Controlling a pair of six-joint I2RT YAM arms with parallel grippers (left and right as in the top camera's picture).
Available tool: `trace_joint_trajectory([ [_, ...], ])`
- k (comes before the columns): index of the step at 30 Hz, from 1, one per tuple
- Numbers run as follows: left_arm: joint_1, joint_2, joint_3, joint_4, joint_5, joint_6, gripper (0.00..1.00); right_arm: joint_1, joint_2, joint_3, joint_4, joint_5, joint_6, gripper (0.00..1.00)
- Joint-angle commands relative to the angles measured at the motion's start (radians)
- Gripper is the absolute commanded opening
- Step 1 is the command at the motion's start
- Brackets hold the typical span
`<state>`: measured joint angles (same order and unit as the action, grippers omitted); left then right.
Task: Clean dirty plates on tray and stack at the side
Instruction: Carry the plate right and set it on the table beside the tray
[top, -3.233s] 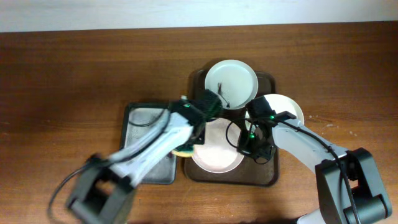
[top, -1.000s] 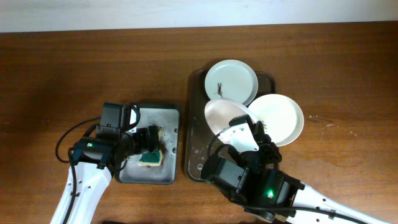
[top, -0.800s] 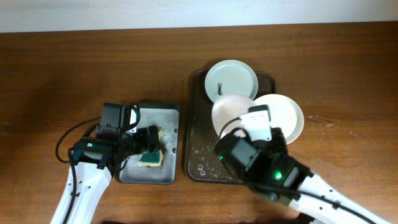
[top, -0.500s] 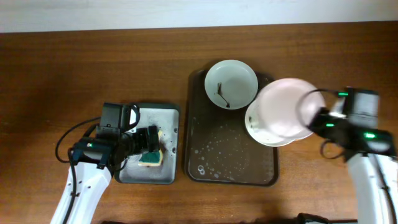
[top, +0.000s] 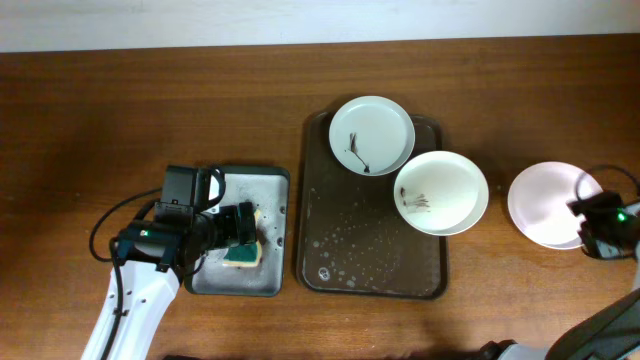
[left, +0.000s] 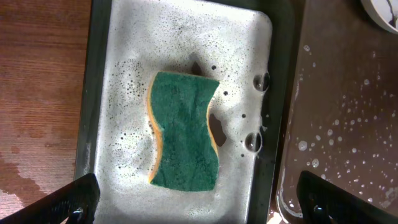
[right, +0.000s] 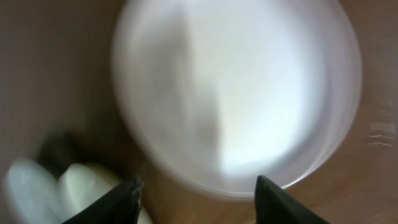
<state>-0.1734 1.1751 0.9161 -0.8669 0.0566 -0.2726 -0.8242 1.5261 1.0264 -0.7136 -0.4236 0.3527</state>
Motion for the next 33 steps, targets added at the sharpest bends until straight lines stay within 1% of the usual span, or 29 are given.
trace_joint_trajectory([
  [1,0.003,-0.008,0.006,0.002,0.007,0.005,0.99,0.232,-0.120,0.040,-0.065,0.002,-0.179,0.57],
  [2,0.003,-0.008,0.006,0.002,0.007,0.005,0.99,0.308,-0.118,0.039,-0.077,0.084,-0.192,0.56],
  [3,0.003,-0.008,0.006,0.002,0.007,0.005,0.99,0.422,-0.099,0.037,-0.076,0.229,-0.192,0.56],
  [5,0.003,-0.008,0.006,0.002,0.007,0.005,0.99,0.570,-0.044,0.037,-0.038,0.417,-0.192,0.57],
  [6,0.003,-0.008,0.006,0.002,0.007,0.006,1.00,0.630,0.006,0.037,0.005,0.505,-0.192,0.57],
  [8,0.003,-0.008,0.006,0.002,0.007,0.005,0.99,0.667,0.098,0.037,0.070,0.554,-0.192,0.57],
  [9,0.003,-0.008,0.006,0.002,0.007,0.005,0.99,0.667,0.136,0.037,0.086,0.551,-0.192,0.52],
  [10,0.003,-0.008,0.006,0.002,0.007,0.005,0.99,0.667,0.162,0.037,0.095,0.533,-0.192,0.45],
  [11,0.003,-0.008,0.006,0.002,0.007,0.006,0.99,0.667,0.191,0.037,0.094,0.502,-0.192,0.33],
  [12,0.003,-0.008,0.006,0.002,0.007,0.005,0.99,0.667,0.206,0.037,0.090,0.486,-0.192,0.26],
  [13,0.003,-0.008,0.006,0.002,0.007,0.005,0.99,0.667,0.212,0.037,0.076,0.484,-0.192,0.18],
  [14,0.003,-0.008,0.006,0.002,0.007,0.005,1.00,0.667,0.207,0.038,0.050,0.484,-0.191,0.04],
  [17,0.003,-0.008,0.006,0.002,0.007,0.005,0.99,0.667,0.131,0.040,-0.055,0.475,-0.179,0.04],
  [19,0.003,-0.008,0.006,0.002,0.007,0.005,0.99,0.667,0.018,0.040,-0.165,0.348,-0.180,0.04],
  [22,0.003,-0.008,0.006,0.002,0.007,0.006,1.00,0.697,-0.063,0.039,-0.268,0.137,-0.180,0.04],
  [23,0.003,-0.008,0.006,0.002,0.007,0.005,0.99,0.735,-0.060,0.031,-0.316,0.120,-0.180,0.04],
  [24,0.003,-0.008,0.006,0.002,0.007,0.006,0.99,0.769,-0.060,0.003,-0.329,0.121,-0.158,0.04],
  [25,0.003,-0.008,0.006,0.002,0.007,0.005,0.99,0.819,-0.060,-0.057,-0.301,0.121,-0.080,0.04],
  [27,0.003,-0.008,0.006,0.002,0.007,0.006,0.99,0.895,-0.060,-0.156,-0.176,0.121,0.011,0.04],
  [28,0.003,-0.008,0.006,0.002,0.007,0.006,0.99,0.947,-0.060,-0.225,-0.039,0.121,0.060,0.04],
  [29,0.003,-0.008,0.006,0.002,0.007,0.006,0.99,0.971,-0.060,-0.233,0.014,0.142,0.056,0.09],
  [30,0.003,-0.008,0.006,0.002,0.007,0.005,0.99,0.983,-0.066,-0.216,0.023,0.184,0.045,0.29],
  [31,0.003,-0.008,0.006,0.002,0.007,0.005,0.99,0.988,-0.087,-0.172,0.003,0.196,-0.011,0.32],
  [33,0.003,-0.008,0.006,0.002,0.008,0.005,0.99,0.989,-0.185,-0.086,-0.061,0.196,-0.112,0.32],
])
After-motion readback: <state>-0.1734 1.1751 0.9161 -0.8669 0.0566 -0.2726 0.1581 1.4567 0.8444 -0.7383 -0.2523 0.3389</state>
